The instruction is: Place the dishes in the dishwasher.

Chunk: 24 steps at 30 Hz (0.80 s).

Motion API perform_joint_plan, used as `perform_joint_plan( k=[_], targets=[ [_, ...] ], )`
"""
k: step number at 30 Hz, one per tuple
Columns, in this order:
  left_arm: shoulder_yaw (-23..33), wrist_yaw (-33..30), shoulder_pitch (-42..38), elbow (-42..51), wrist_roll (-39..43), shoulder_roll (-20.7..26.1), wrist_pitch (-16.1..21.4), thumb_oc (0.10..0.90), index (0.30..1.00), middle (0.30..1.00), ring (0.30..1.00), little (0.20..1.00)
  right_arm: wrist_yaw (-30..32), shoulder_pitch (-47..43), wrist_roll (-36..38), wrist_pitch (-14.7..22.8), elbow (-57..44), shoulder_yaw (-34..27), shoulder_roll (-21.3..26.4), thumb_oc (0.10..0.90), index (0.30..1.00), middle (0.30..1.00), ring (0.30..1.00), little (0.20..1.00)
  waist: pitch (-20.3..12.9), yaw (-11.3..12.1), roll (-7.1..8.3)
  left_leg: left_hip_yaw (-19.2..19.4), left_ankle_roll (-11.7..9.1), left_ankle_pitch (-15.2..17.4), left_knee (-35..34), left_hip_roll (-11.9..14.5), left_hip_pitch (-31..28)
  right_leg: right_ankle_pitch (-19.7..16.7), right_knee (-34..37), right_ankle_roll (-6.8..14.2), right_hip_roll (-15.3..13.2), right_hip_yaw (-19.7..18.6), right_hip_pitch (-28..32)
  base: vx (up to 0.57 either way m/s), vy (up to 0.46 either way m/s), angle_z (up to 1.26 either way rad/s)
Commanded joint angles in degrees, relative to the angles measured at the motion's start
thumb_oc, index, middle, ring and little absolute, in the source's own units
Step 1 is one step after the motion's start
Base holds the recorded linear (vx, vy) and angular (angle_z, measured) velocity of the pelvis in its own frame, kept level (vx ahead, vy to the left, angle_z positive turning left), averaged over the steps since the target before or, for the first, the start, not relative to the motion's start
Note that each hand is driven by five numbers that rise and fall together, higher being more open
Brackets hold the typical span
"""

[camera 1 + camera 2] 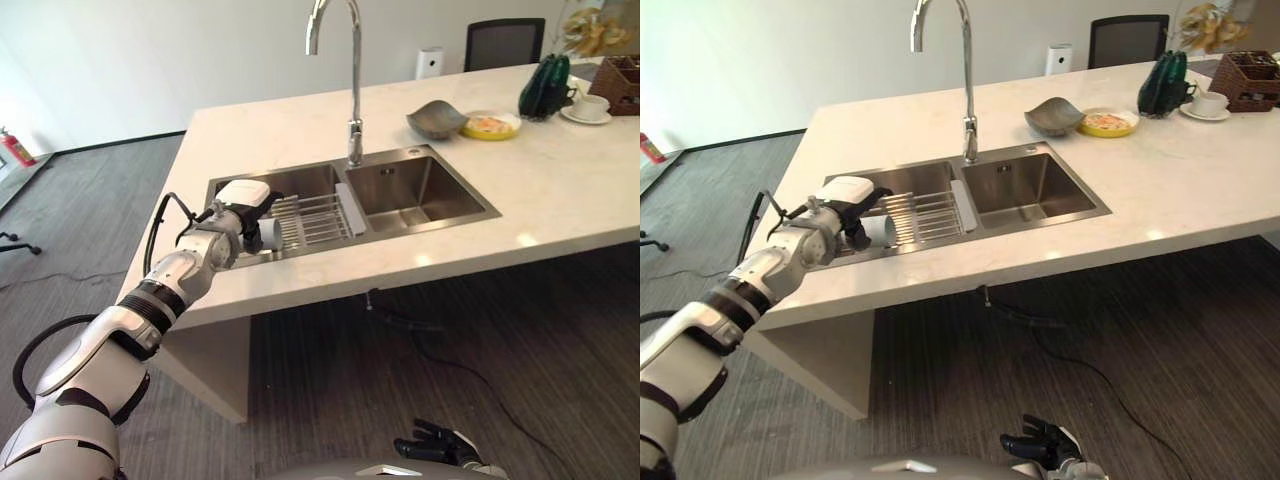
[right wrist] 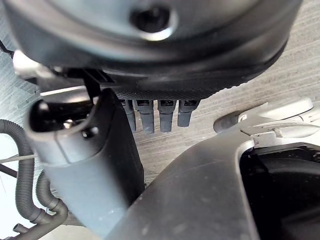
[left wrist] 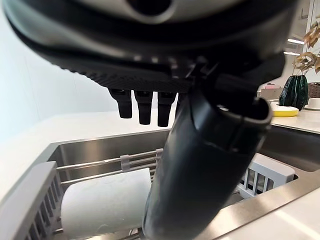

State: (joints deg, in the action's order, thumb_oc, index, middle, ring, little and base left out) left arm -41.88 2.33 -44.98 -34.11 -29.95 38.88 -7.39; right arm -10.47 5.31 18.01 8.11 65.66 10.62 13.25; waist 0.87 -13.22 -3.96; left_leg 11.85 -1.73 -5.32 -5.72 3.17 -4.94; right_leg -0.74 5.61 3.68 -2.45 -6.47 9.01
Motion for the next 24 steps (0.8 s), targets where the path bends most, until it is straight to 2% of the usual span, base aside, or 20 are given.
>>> perform_joint_plan(
  k=[1, 4, 8, 15, 16, 24],
  targets=[
    [3.1, -4.5, -13.0, -6.3, -3.3, 3.1, -2.3, 0.800, 0.900, 0.900, 0.900, 0.900, -0.6, -0.4, -1.8, 1.7, 0.8, 0.9, 0.6, 0.800, 0.900, 0.900, 0.900, 0.900, 0.1, 1.7, 0.12, -0.5, -5.3, 5.2, 0.7, 3.4, -4.0, 1.6, -0.6, 4.0, -2.8, 1.9, -2.6, 0.01, -0.003, -0.15],
    [3.2, -4.9, -13.1, -7.9, -3.0, 2.6, -2.6, 0.800, 0.900, 0.900, 0.900, 0.900, -0.7, -0.3, -1.9, 1.7, 0.8, 0.9, 0.5, 0.800, 0.900, 0.900, 0.900, 0.900, 0.1, 1.5, 0.04, -0.4, -5.3, 5.2, 0.7, 3.5, -4.1, 1.6, -0.6, 4.0, -2.7, 1.8, -2.6, 0.00, -0.003, -0.03],
    [4.6, -5.8, -14.0, -15.0, -1.3, 1.7, -4.8, 0.800, 0.900, 0.900, 0.900, 0.900, -0.9, 0.7, -1.8, 1.7, 1.0, 0.5, 0.4, 0.800, 0.900, 0.900, 0.900, 0.900, 0.2, 0.4, -0.34, 0.4, -5.6, 5.0, 0.7, 3.8, -4.1, 1.5, -0.6, 3.9, -2.3, 1.3, -2.9, 0.00, -0.006, -0.03],
    [4.6, -5.8, -14.3, -16.0, -1.1, 1.7, -5.2, 0.800, 0.900, 0.900, 0.900, 0.900, -1.0, 0.8, -1.8, 1.6, 1.0, 0.4, 0.5, 0.800, 0.900, 0.900, 0.900, 0.900, 0.2, 0.3, -0.40, 0.5, -5.6, 4.9, 0.7, 3.9, -4.1, 1.5, -0.6, 3.9, -2.3, 1.3, -3.0, 0.01, -0.007, -0.08],
    [4.7, -5.3, -16.3, -23.6, 0.7, -0.7, -7.2, 0.800, 0.900, 0.900, 0.900, 0.900, -0.9, 0.8, -2.2, 1.6, 0.7, 0.7, 1.4, 0.800, 0.900, 0.900, 0.900, 0.900, 0.6, -0.5, -1.02, 0.6, -5.9, 4.7, 0.7, 4.0, -3.5, 1.6, -0.6, 3.7, -2.0, 1.3, -3.4, 0.05, -0.045, 0.01],
    [3.1, -5.4, -19.5, -25.9, 1.9, -2.5, -6.5, 0.800, 0.900, 0.900, 0.900, 0.900, -0.9, -1.7, -2.3, 1.8, 0.5, 1.4, 2.4, 0.800, 0.900, 0.900, 0.900, 0.900, 2.5, -0.7, -2.50, 0.5, -6.1, 3.6, 0.7, 4.2, -0.3, 0.5, -0.6, 3.8, -2.0, 1.3, -6.8, 0.00, -0.006, 0.00]
  ],
)
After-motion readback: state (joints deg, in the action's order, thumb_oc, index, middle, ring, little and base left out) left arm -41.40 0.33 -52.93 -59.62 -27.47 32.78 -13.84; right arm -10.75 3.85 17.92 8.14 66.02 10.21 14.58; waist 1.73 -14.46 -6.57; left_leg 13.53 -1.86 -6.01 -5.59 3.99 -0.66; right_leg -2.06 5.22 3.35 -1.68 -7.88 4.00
